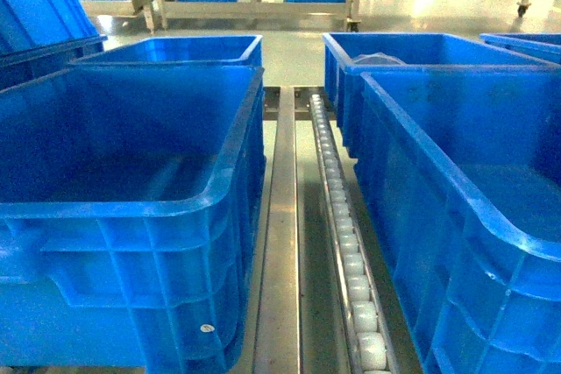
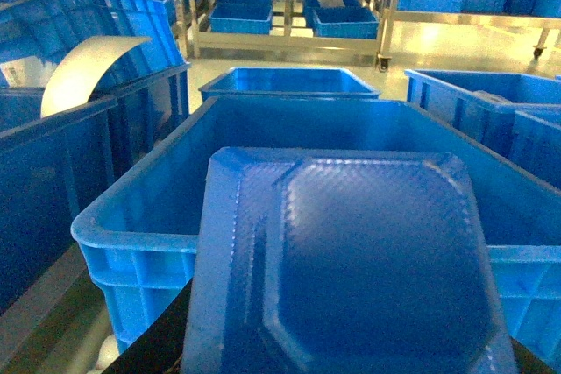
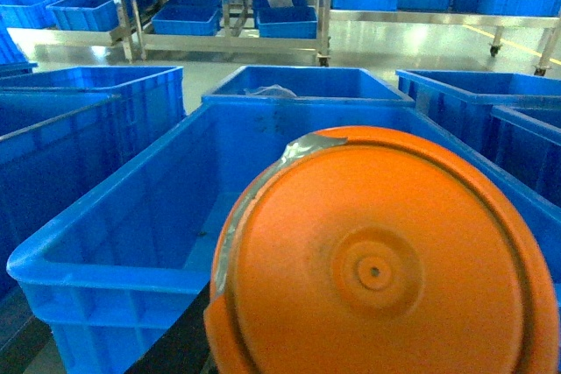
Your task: Sort blue parts and orange caps into right shelf containers
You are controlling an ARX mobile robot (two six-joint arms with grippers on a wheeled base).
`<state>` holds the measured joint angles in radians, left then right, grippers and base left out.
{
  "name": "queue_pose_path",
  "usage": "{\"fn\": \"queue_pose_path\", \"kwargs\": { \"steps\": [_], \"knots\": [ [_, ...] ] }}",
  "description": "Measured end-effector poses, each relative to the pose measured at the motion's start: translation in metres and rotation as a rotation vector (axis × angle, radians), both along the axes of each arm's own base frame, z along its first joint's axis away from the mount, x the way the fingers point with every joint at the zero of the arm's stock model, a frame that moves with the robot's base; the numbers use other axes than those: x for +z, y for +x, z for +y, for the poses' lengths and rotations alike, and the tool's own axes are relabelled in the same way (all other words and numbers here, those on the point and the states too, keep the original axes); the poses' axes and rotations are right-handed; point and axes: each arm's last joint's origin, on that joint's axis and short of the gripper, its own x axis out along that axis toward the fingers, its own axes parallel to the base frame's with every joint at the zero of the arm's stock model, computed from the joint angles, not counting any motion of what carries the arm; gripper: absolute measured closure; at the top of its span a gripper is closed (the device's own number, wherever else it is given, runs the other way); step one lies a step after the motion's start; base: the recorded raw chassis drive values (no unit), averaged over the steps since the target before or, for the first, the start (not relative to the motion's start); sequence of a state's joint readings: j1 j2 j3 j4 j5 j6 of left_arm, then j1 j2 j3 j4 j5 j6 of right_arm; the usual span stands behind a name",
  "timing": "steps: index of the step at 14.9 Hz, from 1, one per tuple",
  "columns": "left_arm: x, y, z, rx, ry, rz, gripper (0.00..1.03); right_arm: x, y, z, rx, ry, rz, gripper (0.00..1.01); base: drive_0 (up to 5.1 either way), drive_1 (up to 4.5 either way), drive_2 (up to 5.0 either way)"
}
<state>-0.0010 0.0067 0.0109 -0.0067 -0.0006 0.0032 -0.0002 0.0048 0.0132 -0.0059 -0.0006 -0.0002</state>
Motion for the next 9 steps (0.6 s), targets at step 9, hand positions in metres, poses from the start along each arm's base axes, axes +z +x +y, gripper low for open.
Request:
{"fn": "queue_pose_path", "kwargs": {
  "steps": [9],
  "knots": [
    [0.035,0.038,-0.017,0.006,-0.055,-0.186,0.60,0.026,0.022,0.006,0.067,-0.086,-0.171,0.57,0.0,0.00,0.0]
  ]
}}
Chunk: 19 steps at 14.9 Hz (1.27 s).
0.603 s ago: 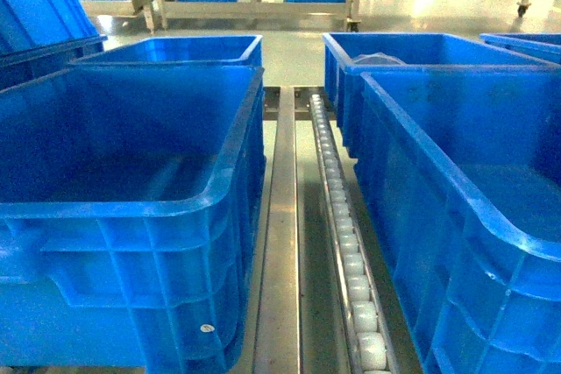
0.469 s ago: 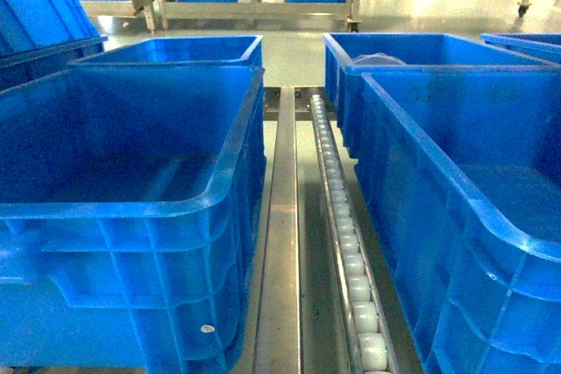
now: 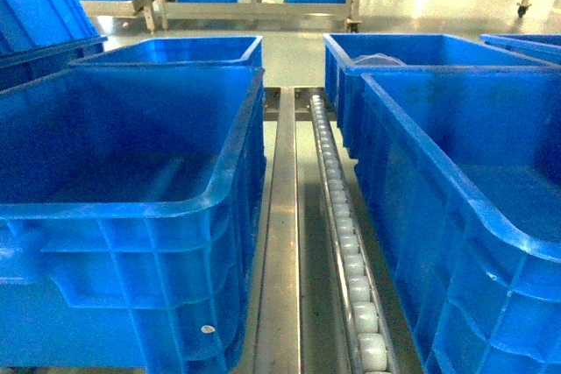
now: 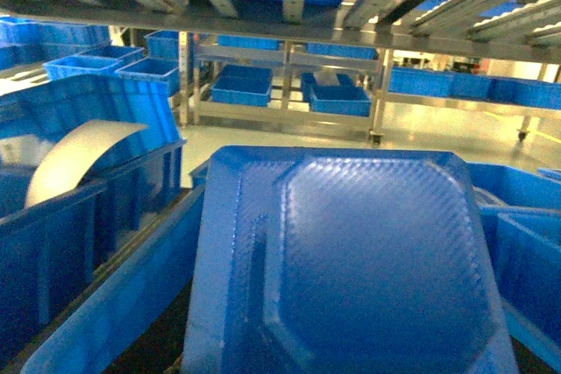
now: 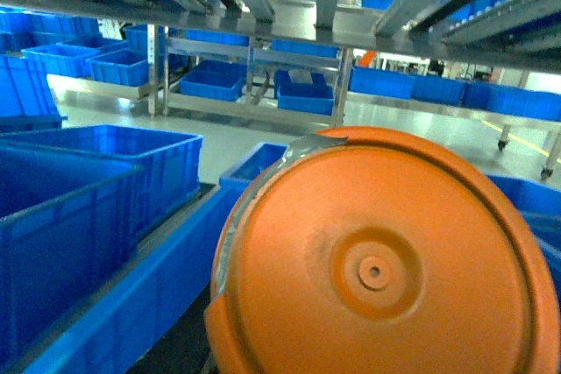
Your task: Sort blue parts and orange caps into right shelf containers
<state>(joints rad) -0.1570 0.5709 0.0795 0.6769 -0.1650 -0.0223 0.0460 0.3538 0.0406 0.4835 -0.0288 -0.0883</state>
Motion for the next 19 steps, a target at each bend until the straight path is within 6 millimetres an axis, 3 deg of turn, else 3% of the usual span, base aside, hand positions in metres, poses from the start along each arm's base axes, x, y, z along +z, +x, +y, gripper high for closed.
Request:
{"fn": "queue_pose_path", "kwargs": {
  "steps": [2,3,4,5,6,7,9,10,11,13,14,19],
  "knots": [
    [0.030,0.058,-0.010,-0.033,0.012,-0.039,0.60,0.031,0.039,0.002,0.031,-0.017,-0.057,0.57,0.0,0.00,0.0],
    [0.030,0.096,-0.017,-0.043,0.015,0.024,0.60,0.040,0.064,0.003,0.041,-0.021,-0.054,0.57,0.0,0.00,0.0],
    [0.019,0.127,-0.022,-0.047,0.019,0.125,0.60,0.039,0.096,0.004,0.037,-0.021,0.000,0.57,0.0,0.00,0.0],
    [0.002,0.154,-0.026,-0.036,0.019,0.209,0.48,0.028,0.125,0.003,0.028,-0.017,0.086,0.57,0.0,0.00,0.0],
    [-0.009,0.166,-0.029,-0.040,0.021,0.247,0.37,0.014,0.142,0.002,0.017,-0.007,0.149,0.57,0.0,0.00,0.0],
    [-0.012,0.165,-0.029,-0.047,0.019,0.255,0.25,0.001,0.149,0.002,-0.004,-0.006,0.193,0.47,0.0,0.00,0.0],
    [0.000,0.155,-0.028,-0.079,-0.017,0.190,0.03,0.006,0.147,0.002,0.001,-0.007,0.170,0.21,0.0,0.00,0.0],
    [-0.002,0.151,-0.026,-0.078,-0.037,0.186,0.06,0.007,0.146,0.002,0.003,-0.008,0.165,0.08,0.0,0.00,0.0],
    [-0.008,0.147,-0.021,-0.065,-0.049,0.206,0.05,0.003,0.146,0.002,-0.010,-0.018,0.183,0.02,0.0,0.00,0.0],
    [-0.010,0.137,-0.016,-0.033,-0.068,0.211,0.05,0.001,0.146,0.001,-0.020,-0.025,0.189,0.03,0.0,0.00,0.0],
    [-0.008,0.137,-0.016,-0.033,-0.068,0.203,0.05,0.002,0.145,-0.001,-0.037,-0.014,0.172,0.07,0.0,0.00,0.0],
    [-0.022,0.081,0.002,-0.002,0.034,0.195,0.69,-0.013,0.090,-0.006,-0.069,0.071,0.181,0.73,0.0,0.00,0.0]
  ]
}}
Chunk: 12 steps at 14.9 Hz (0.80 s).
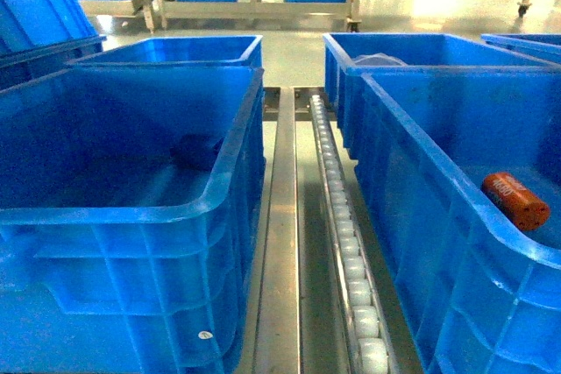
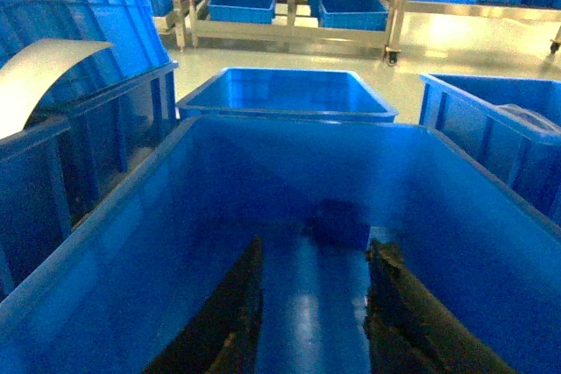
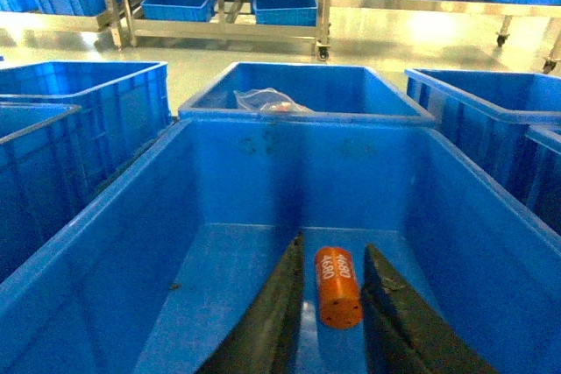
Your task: Sort blue parts and orange caps into right shelf containers
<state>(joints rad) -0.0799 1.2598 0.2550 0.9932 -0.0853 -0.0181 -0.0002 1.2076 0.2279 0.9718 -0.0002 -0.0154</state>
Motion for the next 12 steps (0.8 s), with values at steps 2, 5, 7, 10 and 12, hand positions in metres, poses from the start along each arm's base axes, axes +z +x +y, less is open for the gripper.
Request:
{"fn": "queue_pose_path", "kwargs": {
  "steps": [2,5,7,10,12],
  "knots": [
    [-0.004,-0.021,0.005,-0.008,0.000,0.003,0.98,-0.005,-0.020,0.000,0.000,0.000,0.007,1.00,0.0,0.00,0.0],
    [-0.017,-0.043,0.015,0.000,0.002,0.009,1.01,-0.019,-0.040,0.000,0.001,0.004,0.021,1.00,0.0,0.00,0.0],
    [-0.019,-0.056,0.015,-0.005,0.002,0.013,1.01,-0.018,-0.052,0.000,0.000,0.004,0.009,1.00,0.0,0.00,0.0],
    [-0.018,-0.070,0.015,-0.005,0.002,0.011,1.01,-0.018,-0.065,0.000,0.000,0.004,0.013,1.00,0.0,0.00,0.0],
    [-0.017,-0.075,0.015,-0.005,0.002,0.005,1.01,-0.014,-0.070,0.000,0.000,0.004,-0.003,1.00,0.0,0.00,0.0]
  ]
}}
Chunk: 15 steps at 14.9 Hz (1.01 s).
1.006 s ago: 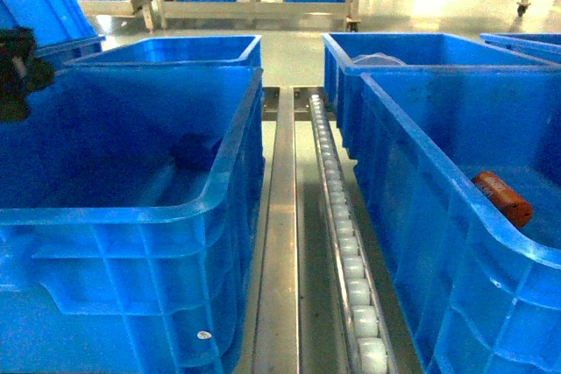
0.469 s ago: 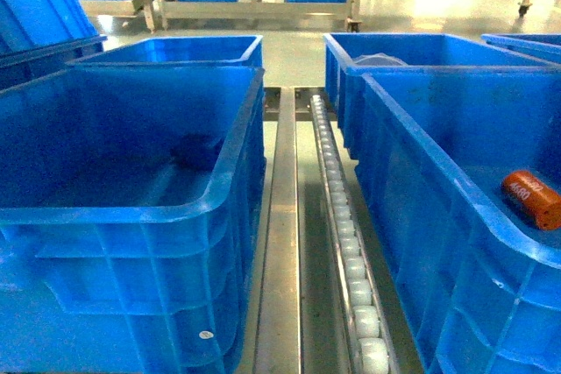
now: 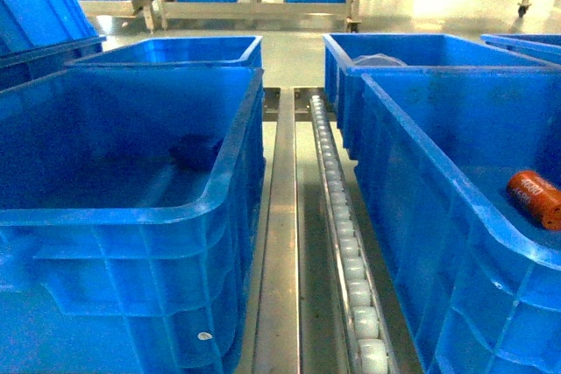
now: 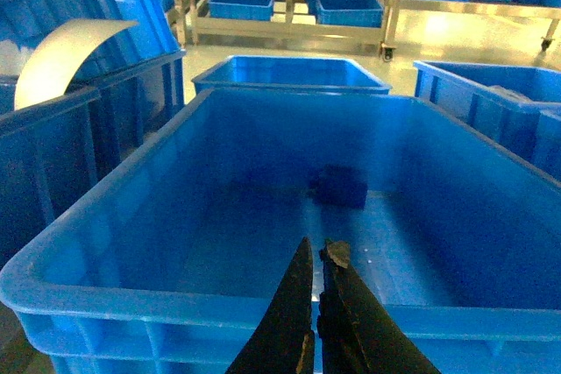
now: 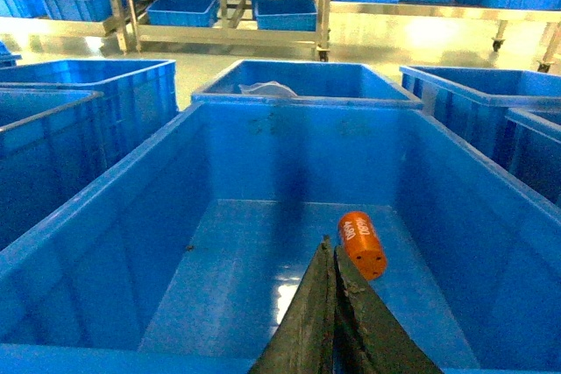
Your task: Sort blue parts and orange caps into right shelf containers
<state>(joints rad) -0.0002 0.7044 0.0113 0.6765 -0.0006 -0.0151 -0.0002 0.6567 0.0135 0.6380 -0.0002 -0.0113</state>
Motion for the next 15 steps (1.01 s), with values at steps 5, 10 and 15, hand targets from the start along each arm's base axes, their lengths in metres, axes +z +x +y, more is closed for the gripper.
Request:
{"fn": "queue_pose_path", "kwargs": {
  "steps": [5,10,15],
  "knots": [
    [0.002,-0.004,0.000,0.000,0.000,-0.010,1.01,0.002,-0.004,0.000,0.000,0.000,-0.007,1.00,0.0,0.00,0.0],
    [0.007,-0.016,0.000,0.000,0.000,-0.027,1.01,0.005,-0.015,0.000,0.000,0.000,-0.017,1.00,0.0,0.00,0.0],
    [0.008,-0.026,0.000,0.000,0.000,-0.029,1.01,0.006,-0.025,0.000,0.000,0.000,-0.021,1.00,0.0,0.00,0.0]
  ]
}}
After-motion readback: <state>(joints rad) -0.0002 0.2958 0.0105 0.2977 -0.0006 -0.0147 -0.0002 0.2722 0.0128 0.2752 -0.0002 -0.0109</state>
